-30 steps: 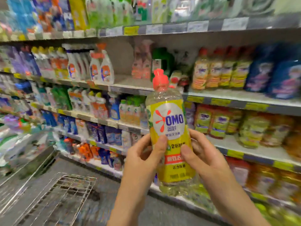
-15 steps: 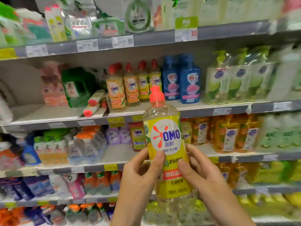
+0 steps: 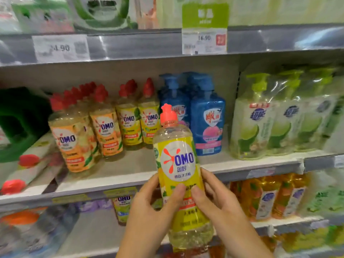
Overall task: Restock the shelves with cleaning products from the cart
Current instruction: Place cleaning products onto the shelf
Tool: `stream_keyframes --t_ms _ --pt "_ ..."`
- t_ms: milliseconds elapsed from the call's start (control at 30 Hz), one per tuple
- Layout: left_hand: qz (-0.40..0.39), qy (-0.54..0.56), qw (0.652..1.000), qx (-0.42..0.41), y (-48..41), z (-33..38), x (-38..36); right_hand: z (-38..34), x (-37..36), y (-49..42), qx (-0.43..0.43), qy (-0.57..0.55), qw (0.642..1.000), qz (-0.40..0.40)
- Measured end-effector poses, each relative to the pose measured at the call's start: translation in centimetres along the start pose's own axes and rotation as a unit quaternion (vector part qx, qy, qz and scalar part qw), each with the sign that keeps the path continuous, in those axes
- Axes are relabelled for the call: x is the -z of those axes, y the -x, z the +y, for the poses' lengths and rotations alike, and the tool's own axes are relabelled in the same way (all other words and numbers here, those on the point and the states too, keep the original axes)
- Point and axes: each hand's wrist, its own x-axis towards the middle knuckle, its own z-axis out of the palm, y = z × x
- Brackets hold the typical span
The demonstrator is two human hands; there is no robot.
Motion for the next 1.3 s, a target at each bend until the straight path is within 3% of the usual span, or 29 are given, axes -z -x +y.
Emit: stream_keyframes --t_ms 200,367,600,733,900,1300 --pt "0.013 -0.057 0.998 -0.027 -7.0 1.2 0.5 -2.0 0.3 -7.8 0.06 0.043 0.995 -0.063" --pt "0.038 -0.144 0.988 -0.052 -12.3 1.1 2.0 -2.2 -0.6 -13.8 0.099 0.113 0.987 -0.056" --pt "0.02 -0.235 0.972 -0.012 -16.3 -2.8 3.2 1.6 -0.8 -17.6 0.061 0.209 0.976 -0.019" --pt "0.014 -0.225 0.974 0.039 -18.1 -4.1 3.3 2.7 -1.0 -19.6 0.04 0.282 0.958 -0.016" --pt "0.023 -0.271 0.962 0.019 -20.5 -4.5 2.9 2.8 -1.4 -22.2 0.031 0.368 0.929 0.018" --pt "0.034 -0.277 0.96 0.007 -20.6 -5.3 3.3 3.1 -1.9 -22.3 0.048 0.379 0.924 0.009"
